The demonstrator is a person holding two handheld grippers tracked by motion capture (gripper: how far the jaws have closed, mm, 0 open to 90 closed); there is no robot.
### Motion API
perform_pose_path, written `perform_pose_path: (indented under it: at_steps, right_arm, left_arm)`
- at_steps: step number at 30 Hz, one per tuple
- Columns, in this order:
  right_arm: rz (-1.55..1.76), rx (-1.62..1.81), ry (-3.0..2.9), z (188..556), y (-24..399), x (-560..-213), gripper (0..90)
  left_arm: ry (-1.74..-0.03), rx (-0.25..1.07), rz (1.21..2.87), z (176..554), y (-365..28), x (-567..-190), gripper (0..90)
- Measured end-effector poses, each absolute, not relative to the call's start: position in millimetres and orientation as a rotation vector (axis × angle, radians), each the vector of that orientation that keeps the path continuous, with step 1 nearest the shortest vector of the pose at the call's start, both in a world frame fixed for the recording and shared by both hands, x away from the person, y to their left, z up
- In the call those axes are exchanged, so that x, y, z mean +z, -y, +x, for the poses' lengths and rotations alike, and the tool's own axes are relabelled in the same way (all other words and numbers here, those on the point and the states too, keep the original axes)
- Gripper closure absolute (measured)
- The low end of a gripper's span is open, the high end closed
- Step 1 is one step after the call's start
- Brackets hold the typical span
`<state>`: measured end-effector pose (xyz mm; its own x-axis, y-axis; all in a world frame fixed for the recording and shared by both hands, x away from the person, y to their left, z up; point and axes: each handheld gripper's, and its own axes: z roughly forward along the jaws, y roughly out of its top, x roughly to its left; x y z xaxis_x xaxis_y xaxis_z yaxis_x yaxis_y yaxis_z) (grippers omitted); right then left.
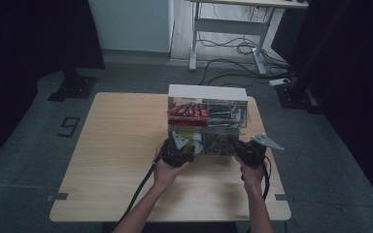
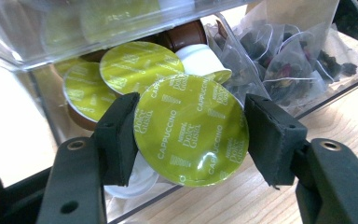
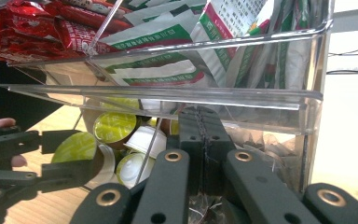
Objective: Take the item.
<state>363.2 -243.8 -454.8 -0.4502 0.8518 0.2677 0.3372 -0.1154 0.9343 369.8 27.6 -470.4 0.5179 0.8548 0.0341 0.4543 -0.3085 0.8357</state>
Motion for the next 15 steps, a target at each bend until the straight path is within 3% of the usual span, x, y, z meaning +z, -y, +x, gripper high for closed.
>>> perform_pose_path:
  at_steps: [15]
  right_arm:
    - [1.315, 1.588, -1.731, 364, 244, -456, 89.1]
  left_arm:
    - [-1.070, 0.616, 1.914, 359, -45, -463, 38.9]
